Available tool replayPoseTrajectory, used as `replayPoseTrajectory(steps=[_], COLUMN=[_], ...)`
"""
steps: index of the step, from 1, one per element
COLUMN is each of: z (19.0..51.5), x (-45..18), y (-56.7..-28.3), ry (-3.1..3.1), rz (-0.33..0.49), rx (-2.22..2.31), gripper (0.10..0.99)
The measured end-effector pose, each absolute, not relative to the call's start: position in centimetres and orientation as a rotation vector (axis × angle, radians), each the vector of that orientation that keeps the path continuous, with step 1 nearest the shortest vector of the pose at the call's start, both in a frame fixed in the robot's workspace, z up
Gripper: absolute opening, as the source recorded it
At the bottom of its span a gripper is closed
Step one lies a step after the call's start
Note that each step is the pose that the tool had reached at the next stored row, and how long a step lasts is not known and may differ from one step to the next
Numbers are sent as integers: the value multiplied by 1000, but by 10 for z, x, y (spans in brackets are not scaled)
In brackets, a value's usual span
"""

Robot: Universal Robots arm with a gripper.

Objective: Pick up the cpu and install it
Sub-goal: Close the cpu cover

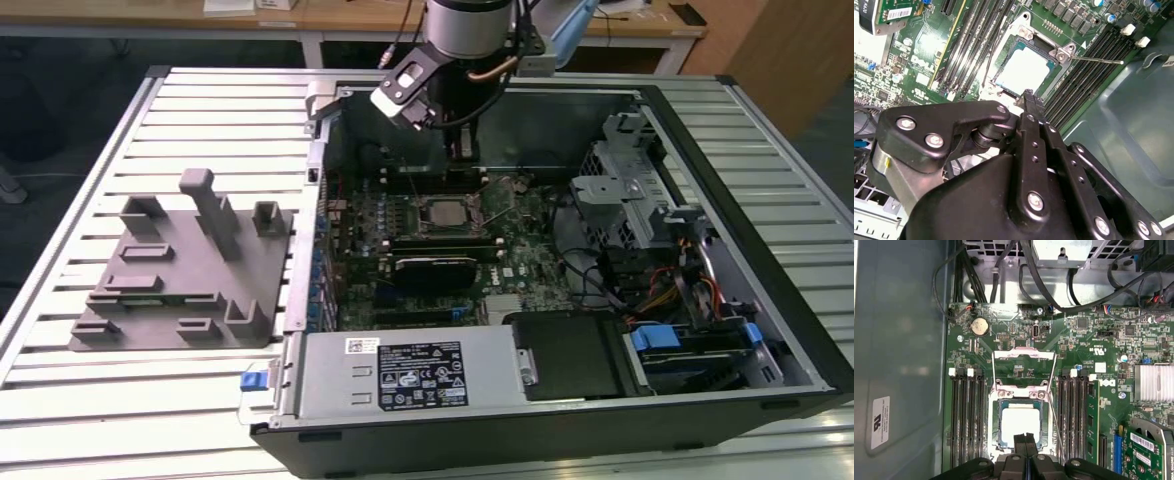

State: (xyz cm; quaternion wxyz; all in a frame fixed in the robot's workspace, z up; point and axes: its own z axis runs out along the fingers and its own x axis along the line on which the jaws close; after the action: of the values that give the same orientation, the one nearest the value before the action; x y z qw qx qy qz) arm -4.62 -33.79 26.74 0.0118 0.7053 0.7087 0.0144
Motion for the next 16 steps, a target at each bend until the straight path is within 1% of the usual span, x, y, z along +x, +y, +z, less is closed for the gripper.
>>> replayPoseTrajectory(steps=[8,16], z=[268,268], x=[-41,-14], y=[-338,-338], ry=[2210,2211], rz=[44,43], rx=[2199,2200], gripper=[106,106])
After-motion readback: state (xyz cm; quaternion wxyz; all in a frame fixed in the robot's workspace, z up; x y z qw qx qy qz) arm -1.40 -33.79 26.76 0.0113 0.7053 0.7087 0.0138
